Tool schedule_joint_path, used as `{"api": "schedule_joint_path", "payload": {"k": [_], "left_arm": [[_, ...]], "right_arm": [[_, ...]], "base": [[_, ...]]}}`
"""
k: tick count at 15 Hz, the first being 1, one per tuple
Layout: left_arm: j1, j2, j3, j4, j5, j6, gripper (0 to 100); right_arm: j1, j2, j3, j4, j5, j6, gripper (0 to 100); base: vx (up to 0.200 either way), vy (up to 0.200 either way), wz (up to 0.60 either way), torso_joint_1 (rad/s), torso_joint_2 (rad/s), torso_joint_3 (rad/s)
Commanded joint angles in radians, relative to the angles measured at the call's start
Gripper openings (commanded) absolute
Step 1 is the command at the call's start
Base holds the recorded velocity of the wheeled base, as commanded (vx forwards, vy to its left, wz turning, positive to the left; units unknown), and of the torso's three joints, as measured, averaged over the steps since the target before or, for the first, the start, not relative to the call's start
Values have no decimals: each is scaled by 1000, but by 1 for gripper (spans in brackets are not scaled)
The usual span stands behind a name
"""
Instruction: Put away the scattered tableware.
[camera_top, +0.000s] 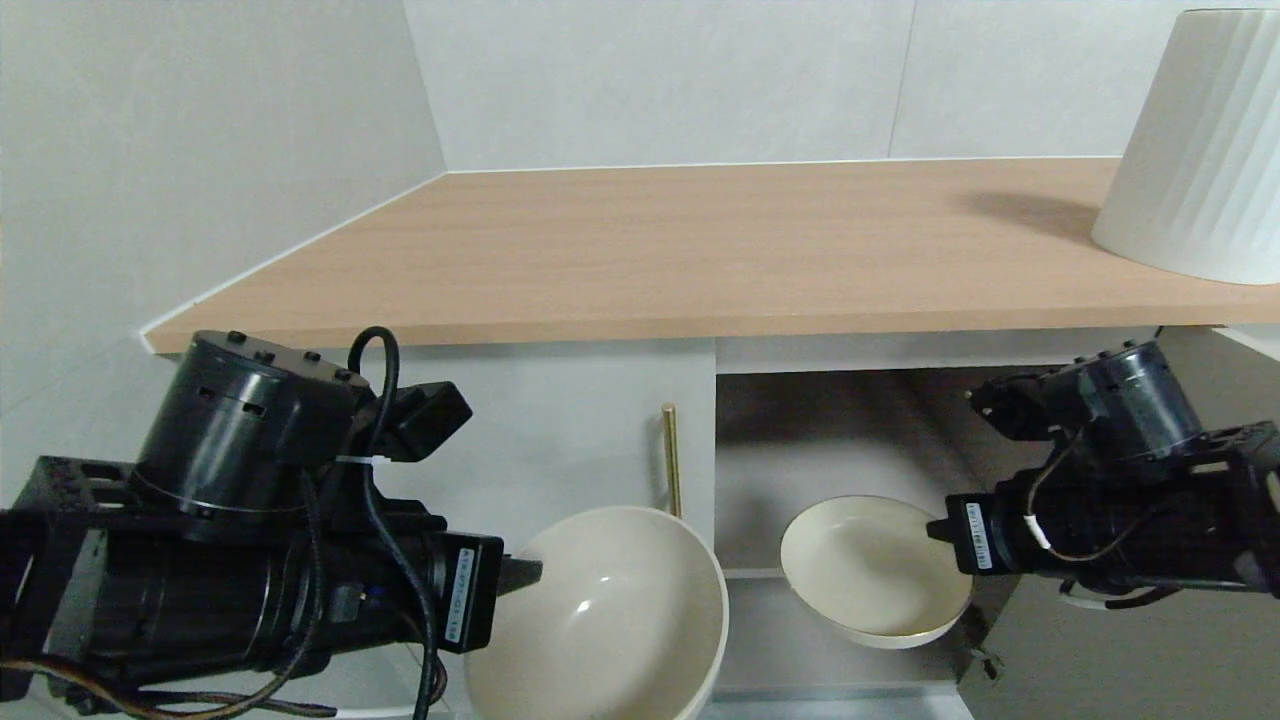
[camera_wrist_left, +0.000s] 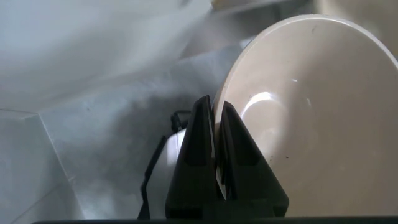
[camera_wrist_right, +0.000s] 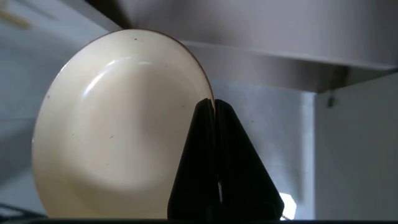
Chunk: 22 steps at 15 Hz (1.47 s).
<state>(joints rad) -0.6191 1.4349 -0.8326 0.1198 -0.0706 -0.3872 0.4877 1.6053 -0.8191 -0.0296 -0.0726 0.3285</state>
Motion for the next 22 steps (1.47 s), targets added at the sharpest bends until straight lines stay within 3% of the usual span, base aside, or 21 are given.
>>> {"api": "schedule_joint_path", "payload": {"k": [1,7,12,22], "left_arm": [[-14,13,6,0,-3,-1,0],[-16,24,6,0,-1,-1,0],[-16,27,6,0,-1,-1,0],[-16,36,6,0,-1,-1,0]], "right_arm": [[0,148,15,-66,-3,20,0],[-69,458,94,-518,-30,76,0],[-101,639,114,-860,-144,72,0],[-159,743,6,-892,-214,73,0]], "base": [[0,0,0,0,0,0],[0,0,0,0,0,0],[0,0,0,0,0,0],[0,0,0,0,0,0]]}}
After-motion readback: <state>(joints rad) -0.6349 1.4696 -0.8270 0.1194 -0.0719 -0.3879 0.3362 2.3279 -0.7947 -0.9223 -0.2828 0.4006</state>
